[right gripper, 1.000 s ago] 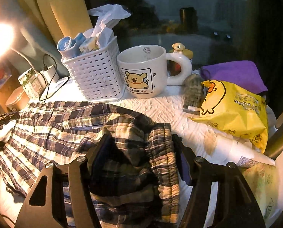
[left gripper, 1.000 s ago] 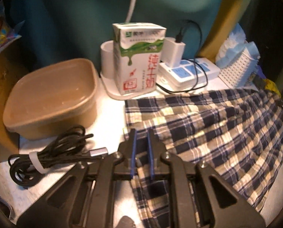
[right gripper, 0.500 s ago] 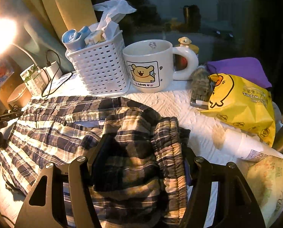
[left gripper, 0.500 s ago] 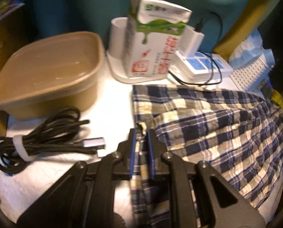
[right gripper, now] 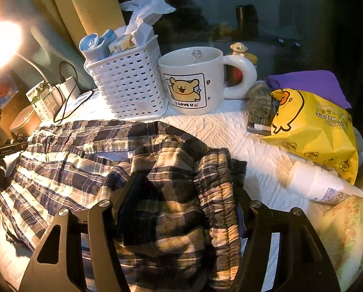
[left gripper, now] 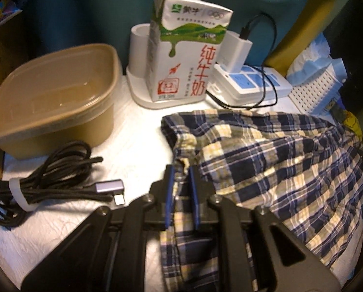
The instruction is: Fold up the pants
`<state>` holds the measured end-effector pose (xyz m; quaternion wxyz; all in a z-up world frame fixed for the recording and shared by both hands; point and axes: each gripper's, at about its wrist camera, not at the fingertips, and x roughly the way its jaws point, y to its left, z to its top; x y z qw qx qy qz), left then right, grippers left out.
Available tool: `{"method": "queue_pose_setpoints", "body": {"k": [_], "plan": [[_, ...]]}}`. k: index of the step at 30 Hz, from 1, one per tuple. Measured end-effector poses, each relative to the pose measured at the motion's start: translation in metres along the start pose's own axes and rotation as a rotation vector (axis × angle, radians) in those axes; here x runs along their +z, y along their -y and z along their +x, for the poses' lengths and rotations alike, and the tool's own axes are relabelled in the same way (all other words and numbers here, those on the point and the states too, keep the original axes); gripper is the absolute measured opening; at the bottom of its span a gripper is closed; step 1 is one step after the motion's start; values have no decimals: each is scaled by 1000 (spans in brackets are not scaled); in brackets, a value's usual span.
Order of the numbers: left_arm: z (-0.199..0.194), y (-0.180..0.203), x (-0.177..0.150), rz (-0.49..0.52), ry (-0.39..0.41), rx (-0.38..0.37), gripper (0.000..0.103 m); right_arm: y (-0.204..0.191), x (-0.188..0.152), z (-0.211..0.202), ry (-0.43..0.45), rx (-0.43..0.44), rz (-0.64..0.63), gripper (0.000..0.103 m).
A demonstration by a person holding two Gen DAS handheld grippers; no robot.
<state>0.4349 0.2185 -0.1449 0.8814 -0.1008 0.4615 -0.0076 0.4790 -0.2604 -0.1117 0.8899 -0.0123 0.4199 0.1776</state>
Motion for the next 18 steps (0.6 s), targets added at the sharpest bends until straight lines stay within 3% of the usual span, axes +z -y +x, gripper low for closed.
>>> {"method": "queue_pose_setpoints", "body": {"k": [4, 8, 18], "plan": [[-12, 8, -4, 44, 59, 28, 3, 0, -1, -1, 6, 4, 0, 68], [-35, 16, -2, 60, 138, 43, 3, 0, -1, -6, 24, 7, 7, 68], [-43, 4, 35, 9, 215, 20, 3, 0, 9, -7, 48, -10, -2, 68]]}}
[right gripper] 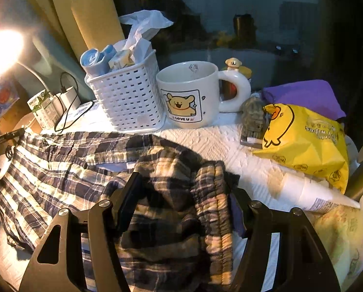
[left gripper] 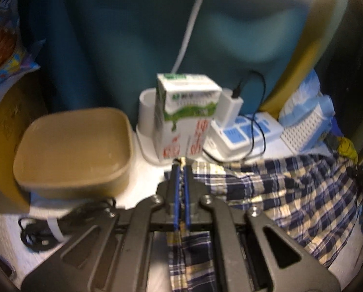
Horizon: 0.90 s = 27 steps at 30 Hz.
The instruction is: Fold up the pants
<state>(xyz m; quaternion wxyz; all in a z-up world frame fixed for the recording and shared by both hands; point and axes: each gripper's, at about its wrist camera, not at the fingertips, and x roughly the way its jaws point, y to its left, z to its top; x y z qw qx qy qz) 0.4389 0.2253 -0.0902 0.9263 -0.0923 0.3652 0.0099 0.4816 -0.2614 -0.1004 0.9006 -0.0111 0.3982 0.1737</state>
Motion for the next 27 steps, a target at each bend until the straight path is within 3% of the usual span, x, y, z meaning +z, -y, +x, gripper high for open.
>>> {"method": "queue_pose_setpoints", "body": {"k": [3, 6, 8, 9, 10, 11, 15, 20, 23, 27], "plan": [[13, 0, 12, 19, -7, 14, 3, 1, 4, 3, -14, -7, -9, 68], [30, -4, 10, 19, -56, 28, 3, 2, 3, 19, -101, -28, -33, 68], [35, -3, 6, 29, -68, 34, 3, 0, 0, 23, -112, -31, -53, 68], [36, -3, 4, 32, -68, 39, 3, -2, -1, 21, -103, -25, -61, 63], [37, -3, 4, 30, -69, 39, 3, -4, -1, 20, -94, -8, -77, 27], [37, -3, 4, 26, -68, 37, 3, -6, -1, 18, -84, -11, -87, 9], [25, 2, 10, 45, -36, 39, 3, -16, 8, 1, 17, -62, -116, 10], [28, 3, 19, 57, -19, 41, 3, -10, 25, -3, 77, -98, -81, 10], [41, -2, 19, 49, -37, 48, 3, -3, 28, 7, 74, -103, -40, 10], [59, 1, 11, 73, -109, 62, 5, 1, 22, 36, -23, -121, -31, 12]]}}
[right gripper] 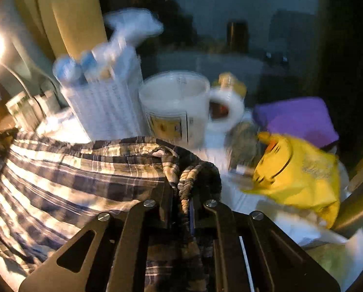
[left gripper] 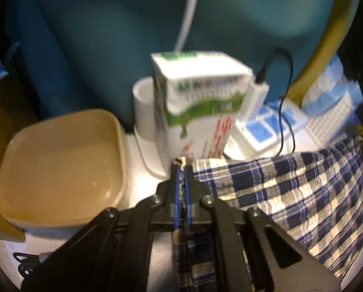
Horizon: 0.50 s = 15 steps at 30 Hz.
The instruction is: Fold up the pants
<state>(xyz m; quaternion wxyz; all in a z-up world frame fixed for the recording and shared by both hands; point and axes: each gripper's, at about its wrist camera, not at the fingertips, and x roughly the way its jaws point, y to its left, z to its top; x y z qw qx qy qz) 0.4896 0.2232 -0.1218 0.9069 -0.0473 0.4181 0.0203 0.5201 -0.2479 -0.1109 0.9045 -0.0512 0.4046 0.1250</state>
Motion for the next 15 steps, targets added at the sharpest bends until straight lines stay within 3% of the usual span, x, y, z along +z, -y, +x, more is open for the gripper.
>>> {"method": "queue_pose_setpoints", "body": {"k": [2, 4, 5, 11, 15], "plan": [[-3, 0, -1, -9, 7, 6, 6, -2, -1, 1, -3, -8, 0, 23], [-16, -3, 0, -17, 51, -10, 10, -2, 0, -5, 24, -16, 3, 61], [-26, -5, 2, -23, 71, -12, 10, -4, 2, -12, 43, -16, -1, 66], [-90, -23, 0, -87, 192, 17, 11, -25, -5, -51, 92, 6, -31, 68], [-124, -22, -21, -94, 181, 65, 11, -73, -26, -76, 94, 74, -91, 68]]}}
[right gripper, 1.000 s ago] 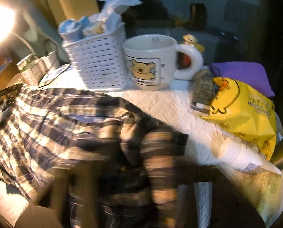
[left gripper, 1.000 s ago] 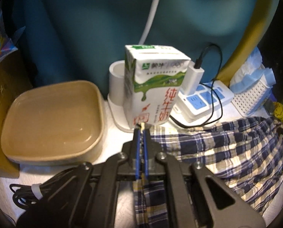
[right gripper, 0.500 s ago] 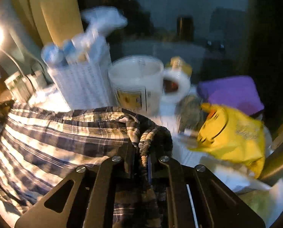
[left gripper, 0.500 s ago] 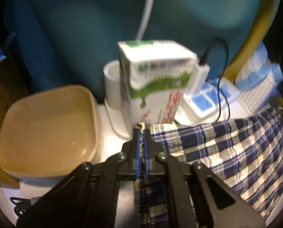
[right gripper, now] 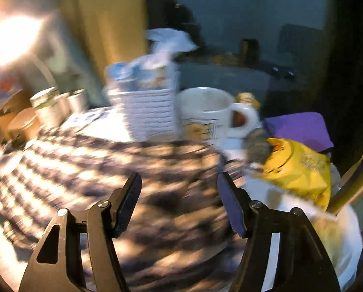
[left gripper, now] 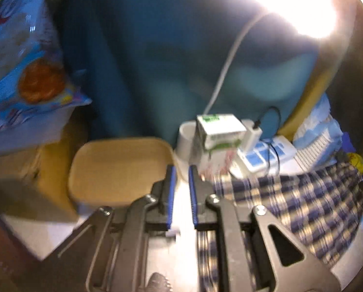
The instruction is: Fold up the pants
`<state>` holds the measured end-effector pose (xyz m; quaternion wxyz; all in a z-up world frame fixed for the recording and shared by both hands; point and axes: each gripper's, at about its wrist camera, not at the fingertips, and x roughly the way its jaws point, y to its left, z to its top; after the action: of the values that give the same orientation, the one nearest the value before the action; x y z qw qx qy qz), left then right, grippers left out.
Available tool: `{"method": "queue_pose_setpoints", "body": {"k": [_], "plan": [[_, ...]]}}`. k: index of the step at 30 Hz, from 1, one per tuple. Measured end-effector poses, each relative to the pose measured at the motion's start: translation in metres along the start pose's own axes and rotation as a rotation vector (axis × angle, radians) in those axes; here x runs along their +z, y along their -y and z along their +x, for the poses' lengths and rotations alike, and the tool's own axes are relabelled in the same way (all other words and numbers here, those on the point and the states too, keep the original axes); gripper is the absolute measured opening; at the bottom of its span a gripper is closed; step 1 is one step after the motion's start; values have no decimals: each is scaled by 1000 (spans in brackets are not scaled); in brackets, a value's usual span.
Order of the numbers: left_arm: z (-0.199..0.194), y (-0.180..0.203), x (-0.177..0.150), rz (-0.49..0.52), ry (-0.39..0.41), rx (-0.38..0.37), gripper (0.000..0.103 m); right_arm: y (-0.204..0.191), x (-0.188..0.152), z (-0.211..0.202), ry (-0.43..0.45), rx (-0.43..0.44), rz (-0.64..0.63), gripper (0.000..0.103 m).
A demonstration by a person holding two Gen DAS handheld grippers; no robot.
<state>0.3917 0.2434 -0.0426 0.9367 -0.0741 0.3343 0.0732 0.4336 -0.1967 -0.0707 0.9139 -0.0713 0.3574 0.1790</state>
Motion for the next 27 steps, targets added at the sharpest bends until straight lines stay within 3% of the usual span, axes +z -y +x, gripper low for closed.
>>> {"method": "queue_pose_setpoints", "body": {"k": [8, 15, 19, 23, 25, 27], "plan": [[-55, 39, -90, 68, -118, -94, 12, -129, -47, -23, -61, 217, -133, 68], [-80, 52, -162, 68, -195, -161, 12, -211, -86, -25, -119, 317, -234, 66], [-85, 48, -174, 47, -190, -180, 12, -239, -95, -25, -119, 329, -292, 47], [-100, 42, -172, 35, -154, -217, 12, -255, -95, -19, -100, 301, -343, 37], [-104, 41, -173, 42, -149, -252, 12, -258, -97, -11, -106, 267, -366, 15], [-103, 43, -176, 56, -172, -274, 12, -257, -98, -10, -107, 287, -362, 8]]}}
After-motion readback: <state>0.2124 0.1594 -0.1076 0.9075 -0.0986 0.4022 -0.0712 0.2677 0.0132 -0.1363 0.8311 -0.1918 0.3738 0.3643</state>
